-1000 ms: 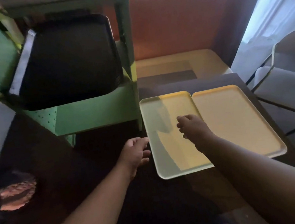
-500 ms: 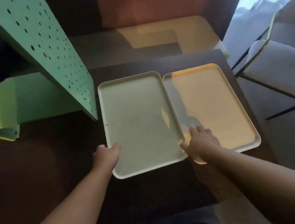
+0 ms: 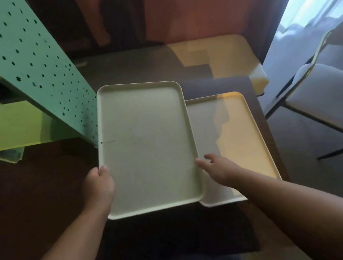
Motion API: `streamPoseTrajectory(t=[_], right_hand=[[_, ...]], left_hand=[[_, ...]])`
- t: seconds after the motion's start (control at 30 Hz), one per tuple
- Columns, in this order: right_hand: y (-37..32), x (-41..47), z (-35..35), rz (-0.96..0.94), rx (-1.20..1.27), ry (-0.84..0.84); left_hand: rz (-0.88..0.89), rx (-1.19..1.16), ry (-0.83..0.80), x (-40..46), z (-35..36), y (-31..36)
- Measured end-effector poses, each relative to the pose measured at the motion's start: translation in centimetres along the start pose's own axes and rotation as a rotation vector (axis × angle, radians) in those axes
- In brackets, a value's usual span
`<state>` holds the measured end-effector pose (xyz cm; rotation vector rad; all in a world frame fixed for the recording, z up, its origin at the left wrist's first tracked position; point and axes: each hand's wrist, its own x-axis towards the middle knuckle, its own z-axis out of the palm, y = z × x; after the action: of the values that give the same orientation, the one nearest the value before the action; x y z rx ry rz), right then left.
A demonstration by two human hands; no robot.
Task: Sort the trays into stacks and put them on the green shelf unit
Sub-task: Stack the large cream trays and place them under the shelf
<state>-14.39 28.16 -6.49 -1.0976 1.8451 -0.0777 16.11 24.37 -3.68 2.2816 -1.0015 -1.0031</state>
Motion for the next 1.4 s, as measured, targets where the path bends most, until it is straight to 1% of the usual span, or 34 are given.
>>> streamPoseTrajectory(t=[0.07,0.17,0.27,0.4,0.47,0.57,0.63,0.73,0.8,0.87,1.0,1.1,1.2,1.33,1.4], right_hand=[[0.2,-0.3,-0.8,-0.046,0.184,0.051],[1.7,-0.7,-2.0,-0.034,0.267,0.235],[5.2,-0.8,-3.7,0.029,0.278,0.385],[10.5,-0.3,-6.2,0.077,0.122,0.469],[12.2,0.3,-7.3,0.118,0.088,0.481],[13.2,0.9,-8.4,0.183,0.144,0.495],[13.3,1.2,-8.6,0.204,0.169,0.464],[13.2,1.8,-8.5,0.239,0.168,0.391],[13.4,2.3,-8.4,0.282,0.145,0.376],[14.0,3.1,-8.3,0.319,0.138,0.359],[12.5,2.4,-8.2,0.376,0.235,0.335],[10.8,1.4,-8.0,0.412,0.346,0.300],[10.1,1.1,-7.1,0.384,0.468,0.286],[8.4,0.2,-6.0,0.350,0.634,0.312],[7.2,-0.5,-5.7,0.316,0.671,0.309]], left_hand=[[0.010,-0.009,-0.044,-1.4,1.0,0.6],[-0.012,-0.027,-0.184,-3.9,4.1,1.0],[0.004,0.032,-0.285,-5.9,8.0,1.0],[0.071,0.235,-0.422,-7.9,12.3,1.5],[0.095,0.287,-0.456,-8.5,13.8,2.0],[0.142,0.347,-0.479,-8.9,15.4,3.1],[0.162,0.399,-0.487,-8.9,16.0,3.6],[0.147,0.480,-0.514,-8.5,16.4,3.8],[0.122,0.529,-0.541,-8.3,16.6,3.7],[0.096,0.531,-0.578,-8.3,16.8,3.9],[-0.004,0.429,-0.624,-8.6,16.6,4.6],[-0.071,0.344,-0.592,-7.5,16.2,4.0],[-0.136,0.230,-0.522,-7.4,14.5,4.7],[-0.120,0.097,-0.445,-7.2,12.3,5.4],[-0.102,0.063,-0.445,-6.4,11.1,5.3]])
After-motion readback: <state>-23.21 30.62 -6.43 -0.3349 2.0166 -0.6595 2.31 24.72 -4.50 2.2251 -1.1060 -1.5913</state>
